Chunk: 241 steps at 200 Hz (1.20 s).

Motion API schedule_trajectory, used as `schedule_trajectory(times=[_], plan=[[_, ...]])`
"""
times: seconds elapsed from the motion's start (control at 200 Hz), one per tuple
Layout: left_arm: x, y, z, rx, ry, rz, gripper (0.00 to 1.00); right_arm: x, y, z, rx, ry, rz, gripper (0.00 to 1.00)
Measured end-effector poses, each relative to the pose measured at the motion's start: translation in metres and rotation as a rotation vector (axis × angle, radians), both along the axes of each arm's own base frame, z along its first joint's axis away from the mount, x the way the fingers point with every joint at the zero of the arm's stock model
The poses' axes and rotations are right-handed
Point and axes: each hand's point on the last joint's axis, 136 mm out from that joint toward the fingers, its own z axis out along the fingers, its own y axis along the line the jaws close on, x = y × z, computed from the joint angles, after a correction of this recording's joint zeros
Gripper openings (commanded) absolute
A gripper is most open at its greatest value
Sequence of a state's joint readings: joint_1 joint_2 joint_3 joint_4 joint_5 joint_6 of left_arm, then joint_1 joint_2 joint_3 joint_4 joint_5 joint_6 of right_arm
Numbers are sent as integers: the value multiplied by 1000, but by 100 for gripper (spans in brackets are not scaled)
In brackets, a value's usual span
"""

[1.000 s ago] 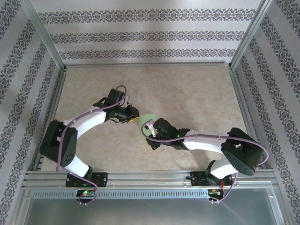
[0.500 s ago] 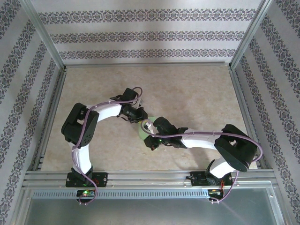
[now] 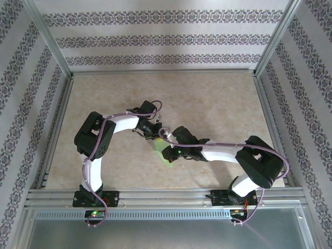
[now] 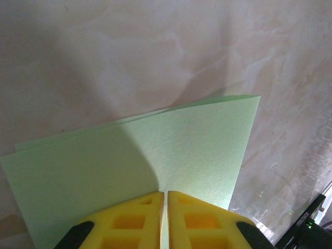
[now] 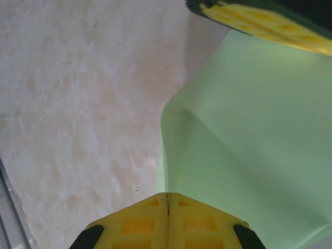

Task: Fold a paper plane with a square sheet of paper (fold left side to right side)
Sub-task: Third fold the triangle at the center of the table.

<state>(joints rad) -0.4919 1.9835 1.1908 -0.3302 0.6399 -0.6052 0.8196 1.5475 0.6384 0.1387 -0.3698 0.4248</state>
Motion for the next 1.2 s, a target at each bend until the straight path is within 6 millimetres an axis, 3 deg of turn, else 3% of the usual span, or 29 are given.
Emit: schedule_trajectory(times=[0.465,1.204], plan=[[0,0,-1,10,-5,-1,12,18,-26,-13,-84,17,-116,0],[0,0,-1,13,-7,-3,12,23,-36,-22,-137,15,-153,0]])
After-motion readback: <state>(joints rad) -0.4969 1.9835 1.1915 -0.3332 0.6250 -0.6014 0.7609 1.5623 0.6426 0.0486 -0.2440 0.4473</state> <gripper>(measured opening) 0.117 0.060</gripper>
